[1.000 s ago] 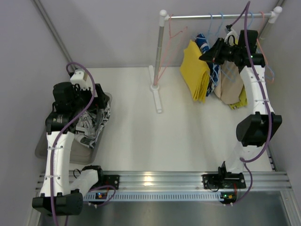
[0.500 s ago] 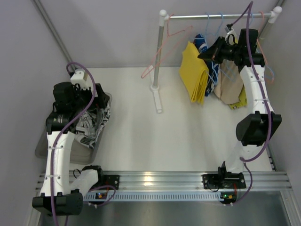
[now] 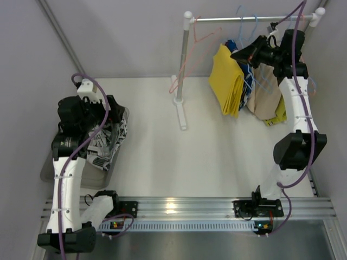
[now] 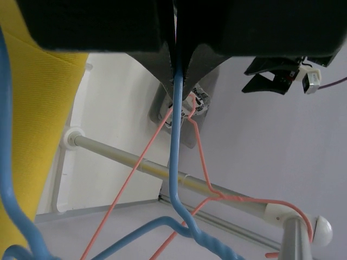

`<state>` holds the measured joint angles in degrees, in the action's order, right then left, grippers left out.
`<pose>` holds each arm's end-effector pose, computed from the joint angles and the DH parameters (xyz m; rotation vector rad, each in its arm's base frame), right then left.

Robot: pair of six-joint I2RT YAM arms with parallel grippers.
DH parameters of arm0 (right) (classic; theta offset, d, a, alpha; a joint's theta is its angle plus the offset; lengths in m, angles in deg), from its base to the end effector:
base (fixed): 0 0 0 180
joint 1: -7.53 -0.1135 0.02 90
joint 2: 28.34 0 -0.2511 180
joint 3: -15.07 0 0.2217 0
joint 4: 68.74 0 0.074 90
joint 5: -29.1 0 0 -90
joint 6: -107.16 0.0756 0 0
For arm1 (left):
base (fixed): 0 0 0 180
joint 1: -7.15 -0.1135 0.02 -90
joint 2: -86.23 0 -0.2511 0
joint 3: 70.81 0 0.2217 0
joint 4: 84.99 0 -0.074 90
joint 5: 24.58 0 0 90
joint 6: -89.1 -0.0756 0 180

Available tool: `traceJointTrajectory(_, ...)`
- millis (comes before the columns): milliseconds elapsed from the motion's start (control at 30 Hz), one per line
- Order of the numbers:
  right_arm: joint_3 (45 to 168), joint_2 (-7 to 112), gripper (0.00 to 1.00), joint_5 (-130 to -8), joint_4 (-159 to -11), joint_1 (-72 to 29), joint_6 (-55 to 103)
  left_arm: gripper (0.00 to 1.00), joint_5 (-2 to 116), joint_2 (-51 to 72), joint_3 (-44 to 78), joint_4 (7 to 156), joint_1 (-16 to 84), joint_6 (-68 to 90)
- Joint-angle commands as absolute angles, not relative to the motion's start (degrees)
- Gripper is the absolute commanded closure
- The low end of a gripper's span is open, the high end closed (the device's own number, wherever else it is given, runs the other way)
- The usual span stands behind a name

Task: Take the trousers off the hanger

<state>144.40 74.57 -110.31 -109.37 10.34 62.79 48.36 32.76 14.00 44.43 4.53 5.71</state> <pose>0.3964 0.0380 0.4267 0.1518 1.9212 1.2926 0.1988 -0.0131 0.3824 0.0487 1.9042 -0.3307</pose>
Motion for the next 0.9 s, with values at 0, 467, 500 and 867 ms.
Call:
traceJointTrajectory(0, 145.47, 67.29, 1.0, -112.49, -92.36, 12.18, 66.9, 0.01, 47.93, 33.23, 13.63, 49.25, 4.42, 6.74)
traceJointTrajectory(467, 137.49, 59.13, 1.0, -113.9, -85.68, 14.03, 74.46, 0.01, 46.7, 32.44, 14.86, 55.48, 4.33, 4.55)
traceJointTrajectory(500, 136.26, 58.15, 1.0, -113.9, -84.97, 14.03, 74.73, 0.01, 46.61, 32.27, 15.12, 56.19, 4.33, 4.37)
traceJointTrajectory(867, 119.55, 41.98, 1.0, -113.55, -81.8, 14.03, 75.43, 0.01, 45.12, 26.56, 20.48, 65.15, 4.94, 1.91)
